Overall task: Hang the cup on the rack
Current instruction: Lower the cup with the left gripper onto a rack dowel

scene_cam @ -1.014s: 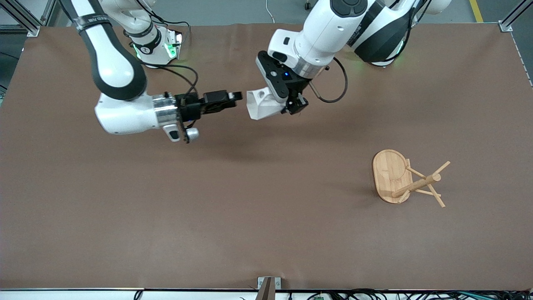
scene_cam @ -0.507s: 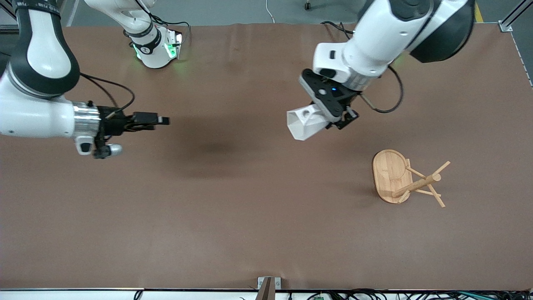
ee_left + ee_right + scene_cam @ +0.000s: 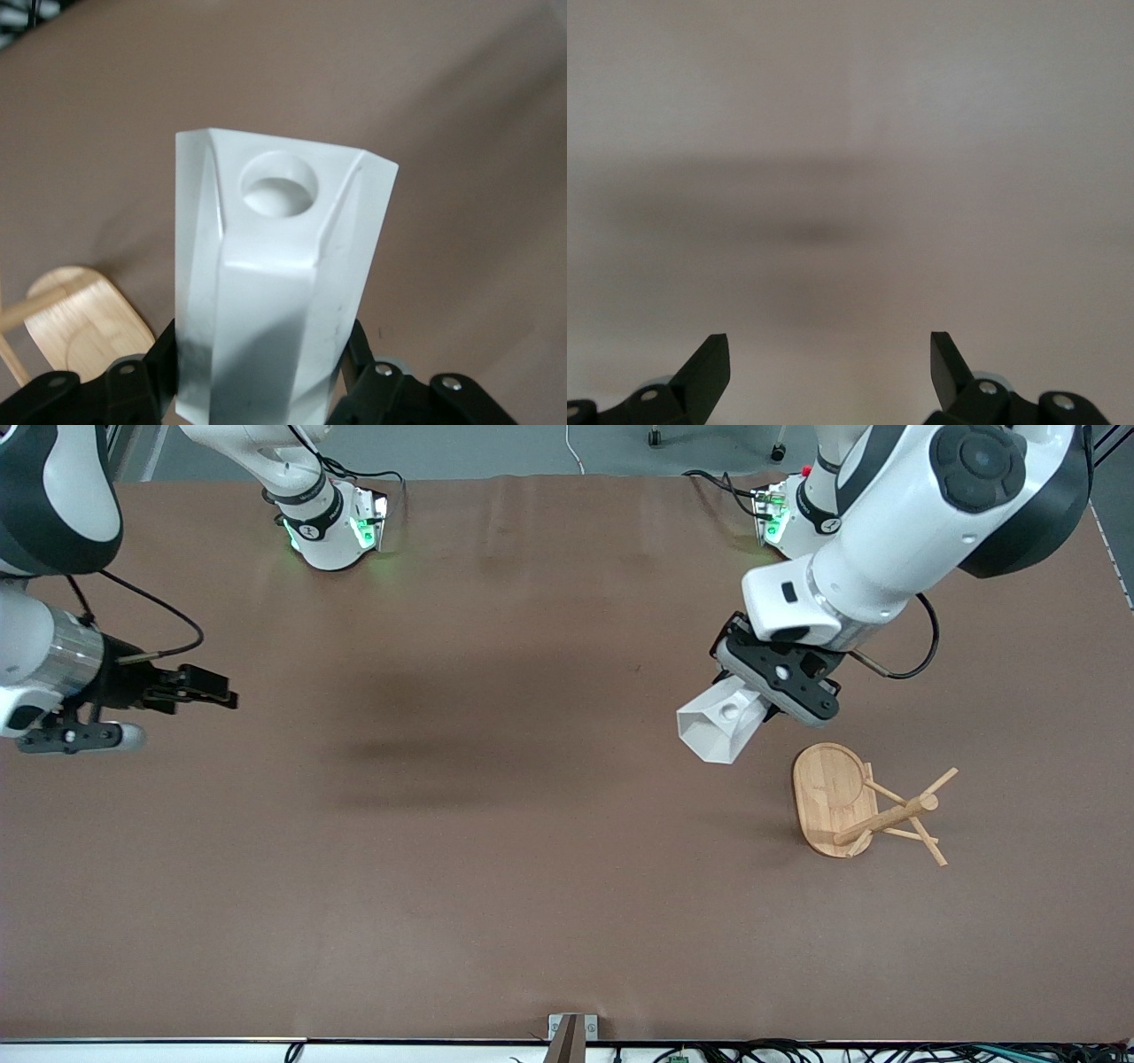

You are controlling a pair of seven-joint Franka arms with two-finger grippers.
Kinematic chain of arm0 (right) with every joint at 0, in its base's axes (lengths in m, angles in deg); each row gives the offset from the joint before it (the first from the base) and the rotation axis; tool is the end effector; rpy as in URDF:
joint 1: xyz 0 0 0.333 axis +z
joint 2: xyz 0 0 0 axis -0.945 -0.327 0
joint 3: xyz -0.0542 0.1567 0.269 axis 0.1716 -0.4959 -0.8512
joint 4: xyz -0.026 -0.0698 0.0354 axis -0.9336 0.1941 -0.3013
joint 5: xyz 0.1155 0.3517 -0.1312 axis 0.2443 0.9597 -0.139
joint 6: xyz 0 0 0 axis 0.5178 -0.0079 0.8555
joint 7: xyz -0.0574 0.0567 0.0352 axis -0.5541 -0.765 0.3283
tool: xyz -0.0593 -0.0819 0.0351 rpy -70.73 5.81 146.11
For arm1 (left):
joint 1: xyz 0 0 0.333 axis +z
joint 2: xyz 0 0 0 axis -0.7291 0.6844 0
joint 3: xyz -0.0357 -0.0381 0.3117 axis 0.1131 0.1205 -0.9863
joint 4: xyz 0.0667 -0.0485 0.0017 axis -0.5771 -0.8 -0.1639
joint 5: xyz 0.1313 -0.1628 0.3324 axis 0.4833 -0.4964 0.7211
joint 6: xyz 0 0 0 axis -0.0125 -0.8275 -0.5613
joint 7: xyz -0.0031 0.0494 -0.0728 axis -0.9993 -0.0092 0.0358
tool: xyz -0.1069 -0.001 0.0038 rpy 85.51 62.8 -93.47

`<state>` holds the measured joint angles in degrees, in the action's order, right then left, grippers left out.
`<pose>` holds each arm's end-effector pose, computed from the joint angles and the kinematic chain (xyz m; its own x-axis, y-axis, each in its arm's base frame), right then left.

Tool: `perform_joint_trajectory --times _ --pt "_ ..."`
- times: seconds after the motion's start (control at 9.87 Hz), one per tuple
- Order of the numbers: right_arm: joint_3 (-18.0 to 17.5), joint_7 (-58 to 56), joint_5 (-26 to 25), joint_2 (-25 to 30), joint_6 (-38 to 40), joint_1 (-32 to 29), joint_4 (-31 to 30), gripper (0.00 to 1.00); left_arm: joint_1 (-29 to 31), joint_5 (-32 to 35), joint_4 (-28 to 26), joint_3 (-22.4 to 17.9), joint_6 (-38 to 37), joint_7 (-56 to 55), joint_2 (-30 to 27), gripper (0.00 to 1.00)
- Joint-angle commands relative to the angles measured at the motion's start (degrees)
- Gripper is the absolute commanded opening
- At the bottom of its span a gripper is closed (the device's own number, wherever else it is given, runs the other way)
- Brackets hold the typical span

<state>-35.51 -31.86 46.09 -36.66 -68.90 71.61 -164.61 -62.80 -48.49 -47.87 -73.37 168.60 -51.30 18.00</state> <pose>0.5789 0.0188 0.5542 0.9953 0.0278 -0.0925 0.0212 -0.9972 -0.0717 0.5559 -0.2688 0.5469 0.8345 -0.5397 0.1107 -0.5508 -0.8220 0.1446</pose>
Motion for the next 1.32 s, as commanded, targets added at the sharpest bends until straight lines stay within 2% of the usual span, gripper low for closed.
perform_joint_trajectory --times 0.0,0.1,0.2,0.3,0.41,0.51,0.71,1.01,1.22 --pt "1.16 1.23 -3.44 2.10 1.95 0.36 3.60 1.00 1.57 -0.47 -7.18 -1.43 0.22 -2.18 -1.72 0.00" --pt "1.34 1.93 -4.83 2.10 4.84 0.36 7.03 1.00 3.40 -0.73 -9.37 -1.52 0.39 -2.53 -2.07 0.00" --pt "1.08 5.06 -5.19 2.71 6.87 0.36 7.93 1.00 4.81 -1.51 -11.66 -1.69 0.92 -2.71 -2.95 0.00" --pt "-0.31 12.58 -5.28 4.72 6.98 0.01 7.42 1.00 5.00 -3.87 -14.81 -4.39 2.84 -2.62 -4.09 0.00" --pt "-4.07 15.44 -5.46 5.78 7.24 -3.48 7.06 1.00 5.00 -6.76 -18.32 -5.73 5.81 -2.27 -5.32 0.00" --pt "-5.84 15.64 -5.46 5.97 7.50 -5.16 7.06 1.00 5.00 -6.79 -19.58 -6.09 6.71 -2.27 -5.50 0.00" --pt "-5.86 15.03 -5.11 5.53 6.63 -5.71 7.67 1.00 5.09 -6.44 -21.08 -9.15 7.68 -1.48 -5.07 0.00" --pt "-5.77 3.98 -4.76 5.44 5.39 -8.25 7.94 1.00 5.09 -6.62 -21.88 -9.34 10.50 -1.13 -3.75 0.01" --pt "-5.77 4.30 -4.58 5.44 5.31 -8.43 7.94 1.00 5.09 -6.79 -21.79 -9.69 11.73 -0.95 -2.26 0.01"
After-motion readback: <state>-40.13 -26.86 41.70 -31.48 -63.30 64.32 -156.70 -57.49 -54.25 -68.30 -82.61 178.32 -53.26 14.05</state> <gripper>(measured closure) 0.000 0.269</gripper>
